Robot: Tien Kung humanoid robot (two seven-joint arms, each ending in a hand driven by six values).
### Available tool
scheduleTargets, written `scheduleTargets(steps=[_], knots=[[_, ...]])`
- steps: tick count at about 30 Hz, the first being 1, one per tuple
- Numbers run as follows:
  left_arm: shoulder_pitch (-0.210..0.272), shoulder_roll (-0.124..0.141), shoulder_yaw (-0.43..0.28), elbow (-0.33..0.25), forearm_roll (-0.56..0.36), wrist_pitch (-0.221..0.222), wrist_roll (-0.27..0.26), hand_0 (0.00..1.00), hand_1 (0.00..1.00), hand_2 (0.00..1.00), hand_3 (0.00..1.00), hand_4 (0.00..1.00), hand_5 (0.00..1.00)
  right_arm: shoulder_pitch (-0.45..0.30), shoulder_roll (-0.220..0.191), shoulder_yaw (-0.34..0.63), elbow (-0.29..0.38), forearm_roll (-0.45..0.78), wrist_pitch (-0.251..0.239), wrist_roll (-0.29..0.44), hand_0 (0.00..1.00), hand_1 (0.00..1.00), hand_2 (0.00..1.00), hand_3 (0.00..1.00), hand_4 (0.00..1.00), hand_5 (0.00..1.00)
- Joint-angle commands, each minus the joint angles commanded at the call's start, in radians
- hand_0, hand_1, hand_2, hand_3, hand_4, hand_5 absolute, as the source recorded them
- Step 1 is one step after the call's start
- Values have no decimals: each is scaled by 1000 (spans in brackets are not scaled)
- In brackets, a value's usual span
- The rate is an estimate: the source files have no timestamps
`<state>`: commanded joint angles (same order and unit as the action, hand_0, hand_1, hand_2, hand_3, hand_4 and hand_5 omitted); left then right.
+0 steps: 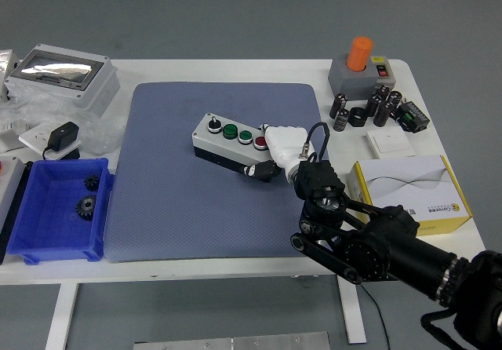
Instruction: Pick up the button,place it on the desk,press the button,press the button
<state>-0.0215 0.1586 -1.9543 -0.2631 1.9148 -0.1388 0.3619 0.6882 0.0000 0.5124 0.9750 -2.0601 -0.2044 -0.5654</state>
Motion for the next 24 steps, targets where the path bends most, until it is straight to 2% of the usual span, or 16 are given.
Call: scheduleTargets(steps=[2,3,8,9,14,17,20,24], knots=[[0,0,0,0,-1,2,-3,771,756,729,851,873,688,0,0,0,0,1,-4,5,97,328,406,619,434,154],[0,0,-1,1,0,3,-5,771,754,727,848,873,685,-1,0,0,0,1,-8,10,51,286,368,497,279,2],[1,0,-3,2,2,10,-16,771,754,727,848,873,685,-2,0,9,5,0,-38,34,51,286,368,497,279,2],[1,0,-3,2,2,11,-17,770,754,727,846,874,684,-2,0,10,5,0,-42,37,42,251,354,416,218,2],[2,-2,-4,3,3,16,-25,770,754,727,846,874,684,-6,0,15,10,5,-77,62,42,251,354,416,218,2],[2,-4,-5,4,2,19,-29,771,751,726,842,880,677,-10,-5,27,38,7,-106,102,39,231,365,423,232,2],[3,-6,-4,3,0,22,-30,771,751,726,842,880,677,-15,-42,28,93,7,-124,157,39,231,365,423,232,2],[4,-10,-3,3,-2,23,-31,770,751,725,841,880,676,-21,-116,-5,179,49,-111,235,33,221,375,424,224,2]])
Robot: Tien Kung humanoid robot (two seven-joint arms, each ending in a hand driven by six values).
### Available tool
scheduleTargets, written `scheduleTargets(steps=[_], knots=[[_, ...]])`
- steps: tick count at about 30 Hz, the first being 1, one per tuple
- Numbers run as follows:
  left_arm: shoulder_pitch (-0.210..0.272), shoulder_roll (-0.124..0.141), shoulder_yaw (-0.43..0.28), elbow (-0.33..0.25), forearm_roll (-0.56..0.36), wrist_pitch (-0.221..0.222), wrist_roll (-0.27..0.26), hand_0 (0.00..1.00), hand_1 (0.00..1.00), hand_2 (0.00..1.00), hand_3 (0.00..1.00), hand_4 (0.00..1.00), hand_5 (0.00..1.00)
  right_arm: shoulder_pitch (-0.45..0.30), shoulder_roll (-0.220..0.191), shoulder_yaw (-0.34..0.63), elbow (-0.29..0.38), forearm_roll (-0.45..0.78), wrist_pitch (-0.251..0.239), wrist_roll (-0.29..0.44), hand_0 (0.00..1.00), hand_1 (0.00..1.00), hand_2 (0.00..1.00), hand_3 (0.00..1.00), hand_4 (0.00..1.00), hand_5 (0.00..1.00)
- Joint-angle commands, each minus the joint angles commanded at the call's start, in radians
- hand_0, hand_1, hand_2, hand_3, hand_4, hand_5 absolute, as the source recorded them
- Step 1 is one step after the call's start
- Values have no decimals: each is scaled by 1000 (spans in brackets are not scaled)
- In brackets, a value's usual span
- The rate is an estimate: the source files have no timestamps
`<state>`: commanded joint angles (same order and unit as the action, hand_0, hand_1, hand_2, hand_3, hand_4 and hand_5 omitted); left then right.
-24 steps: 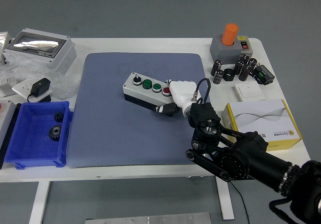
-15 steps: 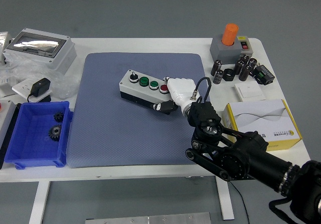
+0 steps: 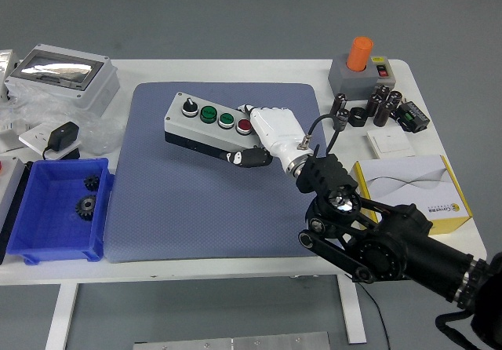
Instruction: Pick up the button,place it on the desk,press the button,press the button
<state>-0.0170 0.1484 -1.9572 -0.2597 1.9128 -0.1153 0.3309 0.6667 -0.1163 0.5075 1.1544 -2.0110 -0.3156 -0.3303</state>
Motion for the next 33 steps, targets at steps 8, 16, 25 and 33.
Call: scheduleTargets(steps=[8,16,25,33], knots=[[-6,-7,-6,1,11,-2,-5,770,750,723,840,880,678,23,-85,-117,115,70,52,48,31,217,386,418,207,2],[-13,-10,-9,1,19,-4,-8,768,749,722,838,882,680,42,-72,-191,65,31,59,51,33,212,390,423,214,2],[-15,-12,-12,2,25,-2,-17,768,749,721,837,883,684,27,-54,-191,-5,-23,4,60,46,211,390,426,222,2],[-15,-14,-9,3,18,5,-26,767,746,720,834,881,693,30,-54,-203,-11,8,-1,68,48,213,430,453,263,2]])
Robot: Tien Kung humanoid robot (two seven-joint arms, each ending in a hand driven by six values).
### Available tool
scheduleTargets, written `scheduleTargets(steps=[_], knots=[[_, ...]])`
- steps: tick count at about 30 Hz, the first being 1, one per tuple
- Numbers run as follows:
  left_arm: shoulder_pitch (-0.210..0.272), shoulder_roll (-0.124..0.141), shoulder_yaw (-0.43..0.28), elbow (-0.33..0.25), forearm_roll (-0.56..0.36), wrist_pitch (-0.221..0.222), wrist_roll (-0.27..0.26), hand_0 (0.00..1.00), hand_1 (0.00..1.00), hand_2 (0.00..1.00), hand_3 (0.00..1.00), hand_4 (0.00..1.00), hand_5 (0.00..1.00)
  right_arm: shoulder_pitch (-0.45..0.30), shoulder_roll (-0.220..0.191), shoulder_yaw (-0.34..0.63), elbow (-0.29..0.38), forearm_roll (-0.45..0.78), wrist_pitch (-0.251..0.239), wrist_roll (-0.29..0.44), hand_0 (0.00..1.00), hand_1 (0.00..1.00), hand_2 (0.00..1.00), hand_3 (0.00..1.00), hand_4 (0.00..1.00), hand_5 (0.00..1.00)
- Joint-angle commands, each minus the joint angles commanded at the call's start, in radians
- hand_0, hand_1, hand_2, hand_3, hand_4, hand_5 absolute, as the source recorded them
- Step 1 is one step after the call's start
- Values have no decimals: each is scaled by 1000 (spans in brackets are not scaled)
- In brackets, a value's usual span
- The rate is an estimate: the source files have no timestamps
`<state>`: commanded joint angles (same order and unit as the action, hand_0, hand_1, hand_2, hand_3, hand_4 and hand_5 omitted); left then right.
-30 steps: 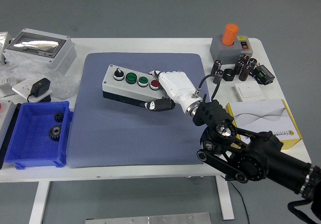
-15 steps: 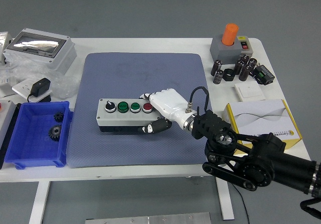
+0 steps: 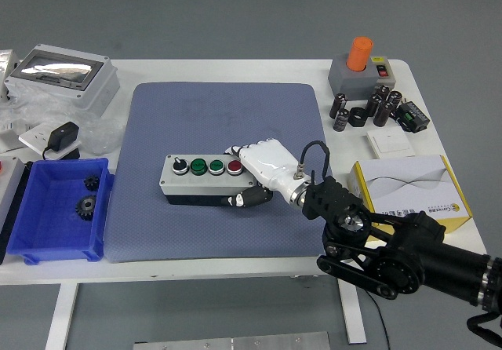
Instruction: Pick up the button,place it on the desk,press the button,press the button
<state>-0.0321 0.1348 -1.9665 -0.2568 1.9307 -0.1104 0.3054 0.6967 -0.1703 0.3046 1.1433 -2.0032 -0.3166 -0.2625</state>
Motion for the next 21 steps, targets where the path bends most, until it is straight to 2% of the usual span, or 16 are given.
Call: scheduleTargets(steps=[5,6,11,12,17,18,21], knots=[[-1,1,1,0,-3,3,-4,767,746,720,834,881,693,1,0,-4,0,9,23,-5,48,213,430,453,263,2],[-1,2,0,0,-3,3,-5,767,746,719,833,880,693,1,0,-4,1,8,28,-7,72,279,516,565,361,2],[-1,3,1,0,-6,4,-5,767,746,719,833,880,693,1,-1,-2,4,0,52,-20,72,279,516,565,361,2],[0,3,2,0,-6,4,-4,765,744,717,832,879,693,1,0,-1,4,-2,56,-24,170,455,585,631,454,12],[-1,3,2,0,-6,2,-2,765,744,717,832,879,693,2,0,9,5,-16,69,-45,170,455,585,631,454,12],[-2,3,2,0,-6,1,-2,766,744,716,830,877,690,2,0,11,5,-19,71,-49,293,566,651,680,491,77],[-3,4,1,0,-4,-1,1,766,744,716,830,877,690,2,-1,16,6,-25,75,-55,293,566,651,680,491,77]])
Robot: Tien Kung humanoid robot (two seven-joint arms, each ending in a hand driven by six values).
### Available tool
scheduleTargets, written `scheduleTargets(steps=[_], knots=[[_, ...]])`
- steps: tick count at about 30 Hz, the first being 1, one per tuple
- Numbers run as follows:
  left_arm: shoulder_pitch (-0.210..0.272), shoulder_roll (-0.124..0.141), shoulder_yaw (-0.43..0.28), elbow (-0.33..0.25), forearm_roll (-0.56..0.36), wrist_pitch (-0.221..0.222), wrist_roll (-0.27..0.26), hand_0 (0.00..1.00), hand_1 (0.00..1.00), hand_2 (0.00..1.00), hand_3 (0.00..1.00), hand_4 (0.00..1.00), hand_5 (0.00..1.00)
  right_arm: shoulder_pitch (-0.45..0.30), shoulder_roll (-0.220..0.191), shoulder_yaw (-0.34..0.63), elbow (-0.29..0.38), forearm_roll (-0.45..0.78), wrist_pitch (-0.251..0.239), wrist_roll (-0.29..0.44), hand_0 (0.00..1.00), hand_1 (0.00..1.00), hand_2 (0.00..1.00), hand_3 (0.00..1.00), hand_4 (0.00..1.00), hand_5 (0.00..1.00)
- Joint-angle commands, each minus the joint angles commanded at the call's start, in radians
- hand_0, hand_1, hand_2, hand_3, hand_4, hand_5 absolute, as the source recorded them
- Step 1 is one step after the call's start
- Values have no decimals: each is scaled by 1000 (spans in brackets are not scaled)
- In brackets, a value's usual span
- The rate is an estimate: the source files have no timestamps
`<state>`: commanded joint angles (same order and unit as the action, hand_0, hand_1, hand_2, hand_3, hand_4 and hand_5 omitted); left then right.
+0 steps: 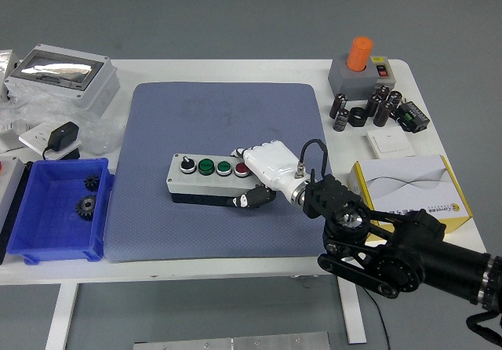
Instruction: Pick up the button,place it on the desk,press the button,press the button
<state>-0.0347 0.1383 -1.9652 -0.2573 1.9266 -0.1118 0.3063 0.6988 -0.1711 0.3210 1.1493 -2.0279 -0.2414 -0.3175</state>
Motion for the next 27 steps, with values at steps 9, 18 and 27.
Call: scheduleTargets(steps=[9,18,27], knots=[[1,1,2,-2,-5,-14,11,766,744,707,828,877,692,4,0,4,-1,-4,29,-21,503,666,742,800,757,211],[1,1,4,-3,-9,-21,16,767,749,707,830,878,691,7,-1,3,3,-14,41,-11,538,684,761,825,814,245],[0,3,-3,-7,5,-76,67,770,752,708,828,877,690,7,-3,24,11,-56,98,-21,584,694,800,881,867,282]])
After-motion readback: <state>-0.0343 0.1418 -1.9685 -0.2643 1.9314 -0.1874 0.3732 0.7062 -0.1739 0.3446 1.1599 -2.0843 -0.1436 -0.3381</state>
